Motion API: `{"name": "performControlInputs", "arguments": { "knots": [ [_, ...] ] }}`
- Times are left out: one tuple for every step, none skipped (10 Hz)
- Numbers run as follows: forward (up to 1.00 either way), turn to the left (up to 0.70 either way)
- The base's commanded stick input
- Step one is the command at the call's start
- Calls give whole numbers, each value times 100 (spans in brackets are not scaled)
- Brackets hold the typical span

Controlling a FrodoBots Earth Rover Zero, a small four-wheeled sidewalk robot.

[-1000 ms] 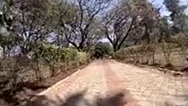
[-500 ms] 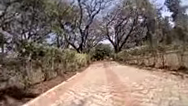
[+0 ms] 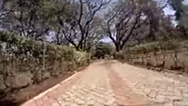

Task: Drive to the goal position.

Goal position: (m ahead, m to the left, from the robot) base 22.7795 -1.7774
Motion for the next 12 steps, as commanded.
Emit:
{"name": "performControlInputs", "arguments": {
  "knots": [
    [100, 0],
    [100, 0],
    [100, 0],
    [100, 0],
    [100, 0],
    [100, 0],
    [100, 0],
    [100, 0],
    [100, 0],
    [100, -36],
    [100, -14],
    [100, 0]
  ]
}}
